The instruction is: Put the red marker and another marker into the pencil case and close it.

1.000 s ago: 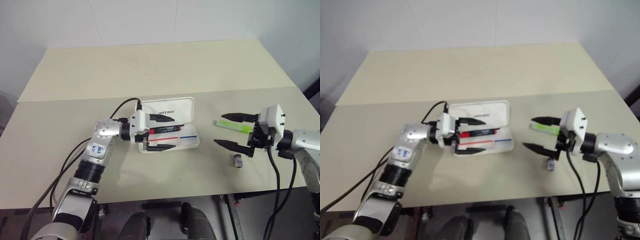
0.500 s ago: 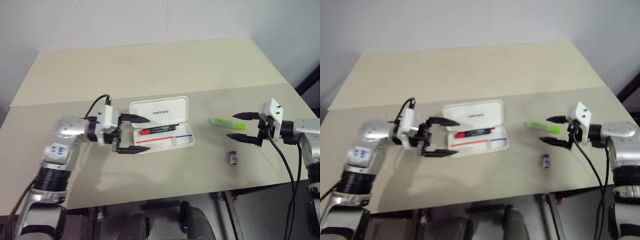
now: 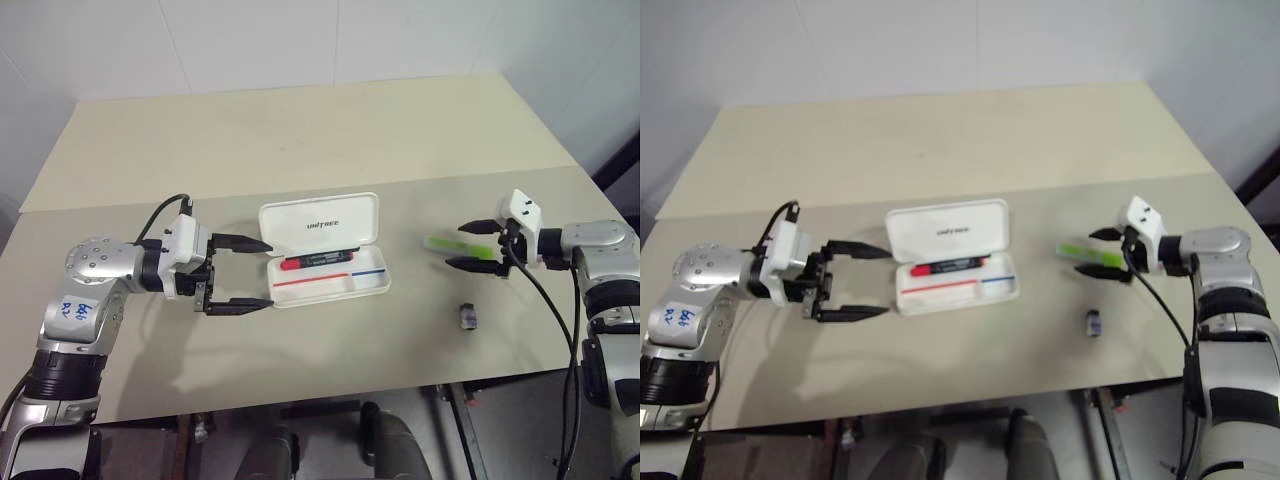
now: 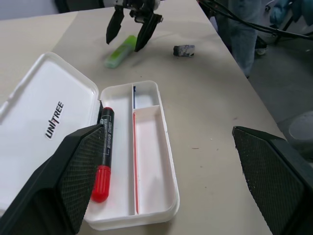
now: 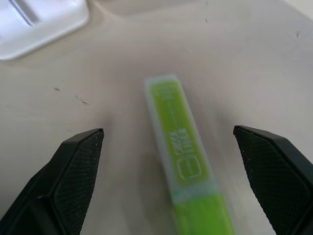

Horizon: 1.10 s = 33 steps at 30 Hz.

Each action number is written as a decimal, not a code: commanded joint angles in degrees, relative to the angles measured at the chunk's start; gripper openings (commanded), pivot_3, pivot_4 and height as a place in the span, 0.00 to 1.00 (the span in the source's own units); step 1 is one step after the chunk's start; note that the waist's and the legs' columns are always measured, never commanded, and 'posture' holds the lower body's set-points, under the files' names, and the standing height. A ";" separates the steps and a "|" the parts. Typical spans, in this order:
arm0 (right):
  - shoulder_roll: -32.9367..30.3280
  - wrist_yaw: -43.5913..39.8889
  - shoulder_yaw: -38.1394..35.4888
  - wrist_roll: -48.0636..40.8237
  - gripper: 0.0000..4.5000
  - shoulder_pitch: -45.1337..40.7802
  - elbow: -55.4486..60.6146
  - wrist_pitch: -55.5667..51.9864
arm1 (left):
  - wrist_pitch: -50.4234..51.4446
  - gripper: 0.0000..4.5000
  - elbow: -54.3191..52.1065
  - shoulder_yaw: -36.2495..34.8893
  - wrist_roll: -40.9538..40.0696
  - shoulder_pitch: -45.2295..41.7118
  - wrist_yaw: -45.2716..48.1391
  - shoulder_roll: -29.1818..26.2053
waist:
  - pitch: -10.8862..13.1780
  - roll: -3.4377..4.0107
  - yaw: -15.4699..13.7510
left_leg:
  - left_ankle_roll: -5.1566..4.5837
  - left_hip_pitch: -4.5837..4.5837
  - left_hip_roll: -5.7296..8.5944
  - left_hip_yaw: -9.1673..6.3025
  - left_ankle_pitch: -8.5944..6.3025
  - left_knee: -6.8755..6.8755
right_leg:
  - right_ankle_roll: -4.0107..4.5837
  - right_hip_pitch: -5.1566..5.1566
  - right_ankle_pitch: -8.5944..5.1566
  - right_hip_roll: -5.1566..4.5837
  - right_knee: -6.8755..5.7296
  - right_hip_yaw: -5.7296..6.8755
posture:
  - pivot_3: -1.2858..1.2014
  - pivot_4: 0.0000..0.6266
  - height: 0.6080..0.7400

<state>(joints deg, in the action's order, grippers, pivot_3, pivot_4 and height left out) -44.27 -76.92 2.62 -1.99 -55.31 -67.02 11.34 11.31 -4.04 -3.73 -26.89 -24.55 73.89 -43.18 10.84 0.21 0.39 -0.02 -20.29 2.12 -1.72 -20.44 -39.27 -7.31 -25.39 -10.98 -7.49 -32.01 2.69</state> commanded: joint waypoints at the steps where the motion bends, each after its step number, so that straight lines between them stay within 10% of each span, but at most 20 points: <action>1: -0.41 1.35 0.69 2.77 1.00 -2.78 -3.04 -0.55 | 0.63 0.99 -3.15 -2.32 -1.64 0.50 -0.87 -1.21 | 0.00 0.00 0.08 | 0.00 0.00 0.00 0.01 0.00 0.00 | 0.00 0.00 0.00 0.00 0.00 0.00 | 0.52 0.24 1.00; 7: -1.32 1.65 3.06 7.74 0.91 -3.13 -5.99 -2.34 | 1.05 1.00 -4.96 -3.35 -1.77 2.01 -1.71 -2.00 | -0.01 0.02 0.31 | 0.01 0.01 0.00 0.03 0.00 0.00 | 0.00 0.00 0.00 0.00 -0.02 -0.03 | 0.52 0.24 1.00; 16: 0.26 -0.65 1.02 6.50 0.24 -0.83 -5.37 -0.85 | 1.38 1.00 -5.67 -3.20 -1.37 2.59 -1.53 -2.20 | -0.02 -0.01 0.30 | 0.03 0.06 -0.01 0.05 0.01 -0.06 | 0.02 0.02 0.05 0.01 -0.10 -0.06 | 0.52 0.24 1.00; 33: 5.94 -11.11 -1.56 -5.05 0.24 1.52 19.56 1.31 | -7.44 1.00 6.15 -3.23 1.38 0.18 1.57 -1.70 | -0.06 -0.07 1.70 | 0.15 0.19 -0.12 0.31 0.08 -0.08 | 0.09 -0.10 0.08 0.10 -0.41 -0.27 | 0.52 0.24 1.00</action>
<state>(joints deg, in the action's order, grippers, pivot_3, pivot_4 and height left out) -39.20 -85.45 1.77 -4.18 -54.09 -53.21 14.46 5.46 1.87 -5.62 -25.68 -24.32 74.85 -43.76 10.78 0.14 2.09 0.12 -20.10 1.99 -1.41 -20.36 -39.35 -7.23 -25.50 -10.90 -7.39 -32.43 2.41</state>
